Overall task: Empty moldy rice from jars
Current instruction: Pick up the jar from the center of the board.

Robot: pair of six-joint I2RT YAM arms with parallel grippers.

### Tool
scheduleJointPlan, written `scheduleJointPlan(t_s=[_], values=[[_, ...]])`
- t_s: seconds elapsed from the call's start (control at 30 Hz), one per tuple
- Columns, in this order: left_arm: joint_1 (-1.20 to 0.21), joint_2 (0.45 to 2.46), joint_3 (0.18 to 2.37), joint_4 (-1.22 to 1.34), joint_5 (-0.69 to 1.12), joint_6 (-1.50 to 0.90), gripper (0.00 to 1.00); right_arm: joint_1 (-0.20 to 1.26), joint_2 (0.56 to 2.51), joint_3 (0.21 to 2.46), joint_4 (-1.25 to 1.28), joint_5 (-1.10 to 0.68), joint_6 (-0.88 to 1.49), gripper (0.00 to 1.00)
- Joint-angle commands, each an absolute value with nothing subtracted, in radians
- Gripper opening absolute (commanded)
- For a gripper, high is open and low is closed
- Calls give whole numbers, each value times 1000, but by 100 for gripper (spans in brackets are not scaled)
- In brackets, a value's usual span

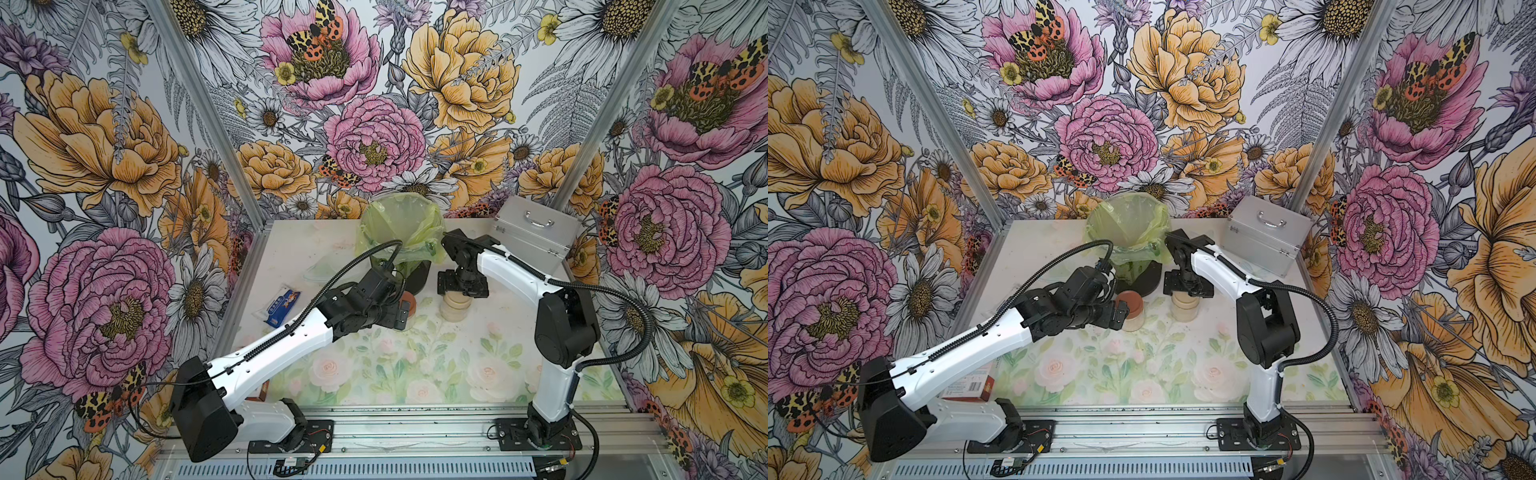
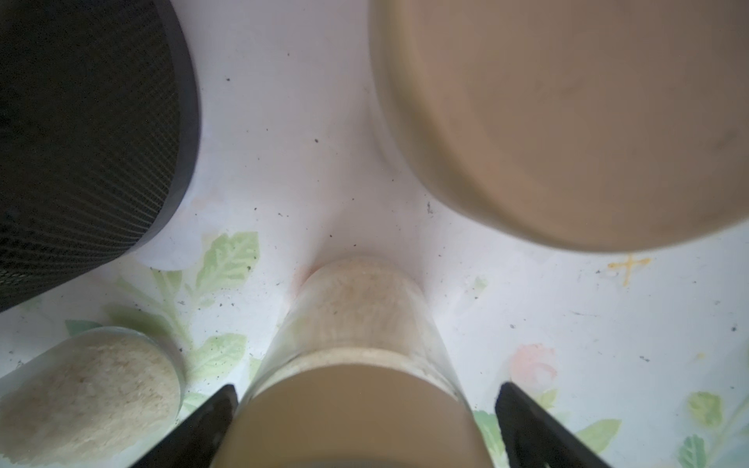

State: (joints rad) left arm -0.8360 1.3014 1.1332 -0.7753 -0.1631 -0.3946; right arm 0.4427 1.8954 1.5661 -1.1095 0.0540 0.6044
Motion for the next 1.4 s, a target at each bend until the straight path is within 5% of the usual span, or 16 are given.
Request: scheduleJointPlan(t_s=[0.0, 0.37, 0.8, 1.37], values=[[-841, 1303, 1122, -779, -142, -400, 99, 439, 1917, 1547, -1080, 52, 601, 100], [-845, 1305, 1108, -778, -138, -417, 99, 440, 1939, 1529, -1048, 52, 606, 96], [-857, 1305, 1118, -773, -139, -415, 99, 439, 1906, 1509, -1044, 51, 602, 66], [-912, 1265, 1086, -586, -115, -289, 99, 405, 1787, 1577, -1218, 2, 542, 44]])
